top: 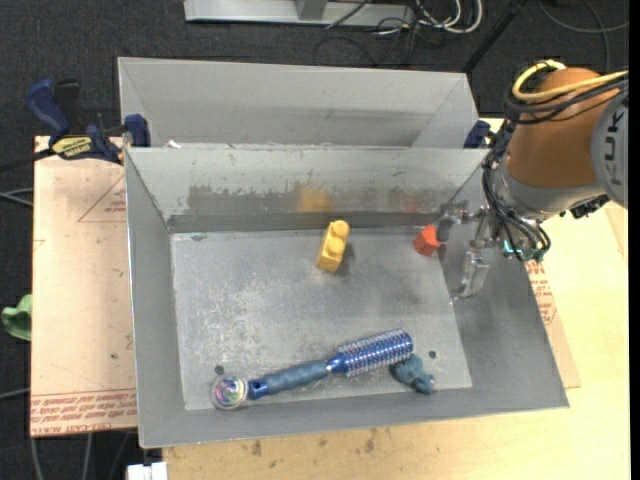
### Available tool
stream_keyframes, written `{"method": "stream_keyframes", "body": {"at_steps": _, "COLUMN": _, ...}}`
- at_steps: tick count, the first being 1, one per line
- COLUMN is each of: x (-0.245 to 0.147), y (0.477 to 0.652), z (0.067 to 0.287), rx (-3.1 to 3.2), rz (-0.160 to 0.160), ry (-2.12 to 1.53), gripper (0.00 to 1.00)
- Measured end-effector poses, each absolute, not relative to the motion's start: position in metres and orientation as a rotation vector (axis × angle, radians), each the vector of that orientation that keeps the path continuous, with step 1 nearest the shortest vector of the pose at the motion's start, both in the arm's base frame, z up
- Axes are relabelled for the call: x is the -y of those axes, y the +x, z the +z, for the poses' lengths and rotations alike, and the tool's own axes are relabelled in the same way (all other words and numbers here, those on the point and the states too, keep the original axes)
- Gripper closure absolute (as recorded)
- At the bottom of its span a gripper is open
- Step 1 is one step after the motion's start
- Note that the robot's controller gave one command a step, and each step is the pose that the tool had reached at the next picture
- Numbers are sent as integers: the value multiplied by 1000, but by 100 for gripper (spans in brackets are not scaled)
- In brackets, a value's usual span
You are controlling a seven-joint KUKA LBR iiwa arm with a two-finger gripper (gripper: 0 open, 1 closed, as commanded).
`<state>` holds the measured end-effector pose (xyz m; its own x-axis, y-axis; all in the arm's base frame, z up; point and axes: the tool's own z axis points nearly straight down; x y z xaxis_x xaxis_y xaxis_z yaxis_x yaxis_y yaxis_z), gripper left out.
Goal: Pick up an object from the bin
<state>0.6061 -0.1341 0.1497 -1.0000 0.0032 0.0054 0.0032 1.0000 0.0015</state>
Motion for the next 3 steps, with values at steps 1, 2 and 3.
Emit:
{"method": "stream_keyframes", "body": {"at_steps": 1, "x": 47, "y": 541, "z": 103, "rx": 3101, "rz": -6, "ry": 485, "gripper": 0}}
{"method": "stream_keyframes", "body": {"at_steps": 2, "x": 15, "y": 501, "z": 68, "rx": 3112, "rz": -5, "ry": 418, "gripper": 0}}
{"method": "stream_keyframes", "body": {"at_steps": 3, "x": 17, "y": 502, "z": 70, "rx": 3114, "rz": -1, "ry": 416, "gripper": 100}}
